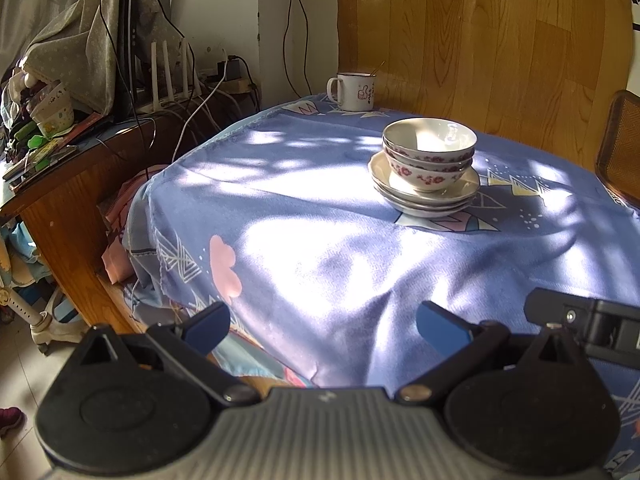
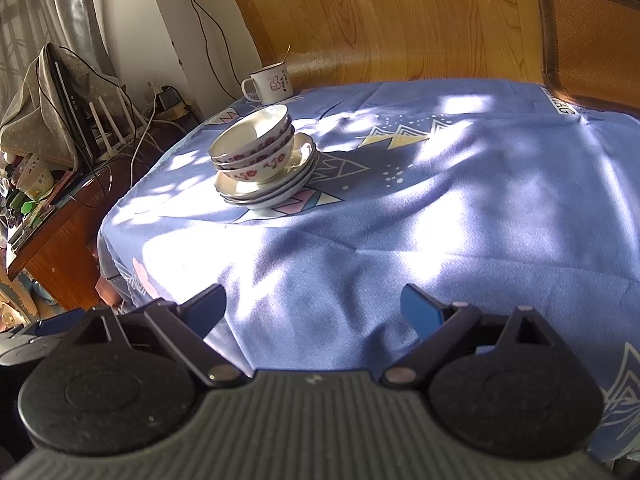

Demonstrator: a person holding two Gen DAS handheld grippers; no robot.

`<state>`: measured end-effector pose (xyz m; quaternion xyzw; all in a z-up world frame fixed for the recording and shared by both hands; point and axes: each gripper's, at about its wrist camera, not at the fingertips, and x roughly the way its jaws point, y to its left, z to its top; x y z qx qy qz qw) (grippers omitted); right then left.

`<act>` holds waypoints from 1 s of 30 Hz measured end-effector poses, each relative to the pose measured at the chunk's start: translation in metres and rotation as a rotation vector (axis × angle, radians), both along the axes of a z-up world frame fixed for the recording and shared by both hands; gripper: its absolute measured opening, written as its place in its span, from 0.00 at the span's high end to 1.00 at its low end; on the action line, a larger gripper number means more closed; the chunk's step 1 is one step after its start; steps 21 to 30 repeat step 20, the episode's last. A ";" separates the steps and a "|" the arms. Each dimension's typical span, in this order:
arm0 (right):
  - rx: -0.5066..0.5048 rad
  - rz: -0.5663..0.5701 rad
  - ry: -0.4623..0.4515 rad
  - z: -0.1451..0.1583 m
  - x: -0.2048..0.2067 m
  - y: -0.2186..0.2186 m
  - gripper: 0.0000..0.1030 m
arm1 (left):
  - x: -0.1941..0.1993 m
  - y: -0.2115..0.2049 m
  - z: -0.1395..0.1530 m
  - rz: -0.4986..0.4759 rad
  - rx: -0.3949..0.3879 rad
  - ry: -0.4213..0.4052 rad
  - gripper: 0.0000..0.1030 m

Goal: Organize plates and bowls

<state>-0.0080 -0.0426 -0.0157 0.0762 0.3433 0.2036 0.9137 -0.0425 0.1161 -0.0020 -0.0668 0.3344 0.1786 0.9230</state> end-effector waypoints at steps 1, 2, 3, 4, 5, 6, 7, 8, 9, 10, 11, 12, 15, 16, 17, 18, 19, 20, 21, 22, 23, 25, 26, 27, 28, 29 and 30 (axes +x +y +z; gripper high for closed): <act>0.000 0.000 0.000 0.000 0.000 0.000 0.07 | 0.000 0.000 0.000 0.000 0.000 0.000 0.00; -0.001 0.000 0.000 0.000 0.000 0.000 0.07 | 0.000 0.000 0.000 0.001 0.000 -0.001 0.00; -0.001 0.000 -0.001 0.000 0.000 0.000 0.07 | 0.000 0.000 0.000 0.001 -0.002 0.000 0.00; 0.000 0.000 -0.001 0.000 0.000 0.000 0.07 | 0.000 0.000 0.000 0.001 -0.002 0.000 0.00; 0.000 0.000 -0.001 0.000 0.000 0.000 0.07 | 0.000 0.000 0.000 0.001 -0.003 0.000 0.00; 0.000 0.000 -0.001 0.000 0.000 0.000 0.07 | 0.000 0.000 0.000 0.001 -0.002 0.000 0.00; 0.000 -0.001 0.000 0.000 0.000 0.000 0.07 | 0.000 0.000 0.000 0.001 -0.002 0.001 0.00; 0.000 -0.001 0.000 0.000 0.000 0.000 0.07 | 0.000 0.000 0.000 0.002 -0.001 0.002 0.00; 0.000 -0.001 0.000 0.000 0.000 0.000 0.07 | 0.000 0.000 0.000 0.002 0.000 0.003 0.00; 0.000 0.000 0.000 0.000 0.000 0.000 0.07 | 0.000 -0.001 -0.001 0.002 0.000 0.004 0.00; 0.000 -0.001 0.000 0.000 0.000 0.000 0.07 | 0.000 -0.001 -0.001 0.002 0.001 0.005 0.00; 0.000 0.000 0.000 0.000 0.000 0.000 0.07 | 0.001 -0.001 -0.001 0.002 0.002 0.005 0.00; 0.001 -0.001 -0.001 0.000 0.000 0.000 0.07 | 0.000 -0.001 -0.001 -0.008 -0.001 0.002 0.00; 0.002 -0.001 -0.001 0.000 0.000 -0.001 0.07 | 0.000 -0.002 0.000 -0.009 0.002 0.000 0.00; 0.003 -0.002 -0.001 0.001 0.000 -0.001 0.07 | 0.000 -0.003 0.000 -0.010 0.007 -0.002 0.00; 0.004 -0.002 -0.002 0.001 0.000 -0.001 0.07 | -0.001 -0.003 0.000 -0.009 0.011 -0.003 0.00; 0.004 -0.003 -0.002 0.001 0.000 -0.002 0.07 | 0.000 -0.003 0.000 -0.010 0.015 -0.005 0.00; 0.005 -0.002 -0.002 0.001 0.000 -0.002 0.07 | 0.000 -0.003 0.000 -0.012 0.015 -0.004 0.00; 0.005 -0.002 -0.002 0.001 0.000 -0.002 0.07 | 0.000 -0.003 0.000 -0.012 0.015 -0.004 0.00; 0.005 -0.002 -0.002 0.001 0.000 -0.002 0.07 | 0.000 -0.003 0.000 -0.012 0.015 -0.004 0.00; 0.005 -0.002 -0.002 0.001 0.000 -0.002 0.07 | 0.000 -0.003 0.000 -0.012 0.015 -0.004 0.00; 0.005 -0.002 -0.002 0.001 0.000 -0.002 0.07 | 0.000 -0.003 0.000 -0.012 0.015 -0.004 0.00; 0.005 -0.002 -0.002 0.001 0.000 -0.002 0.07 | 0.000 -0.003 0.000 -0.012 0.015 -0.004 0.00; 0.005 -0.002 -0.002 0.001 0.000 -0.002 0.07 | 0.000 -0.003 0.000 -0.012 0.015 -0.004 0.00; 0.005 -0.002 -0.002 0.001 0.000 -0.002 0.07 | 0.000 -0.003 0.000 -0.012 0.015 -0.004 0.00; 0.005 -0.002 -0.002 0.001 0.000 -0.002 0.07 | 0.000 -0.003 0.000 -0.012 0.015 -0.004 0.00; 0.005 -0.002 -0.002 0.001 0.000 -0.002 0.07 | 0.000 -0.003 0.000 -0.012 0.015 -0.004 0.00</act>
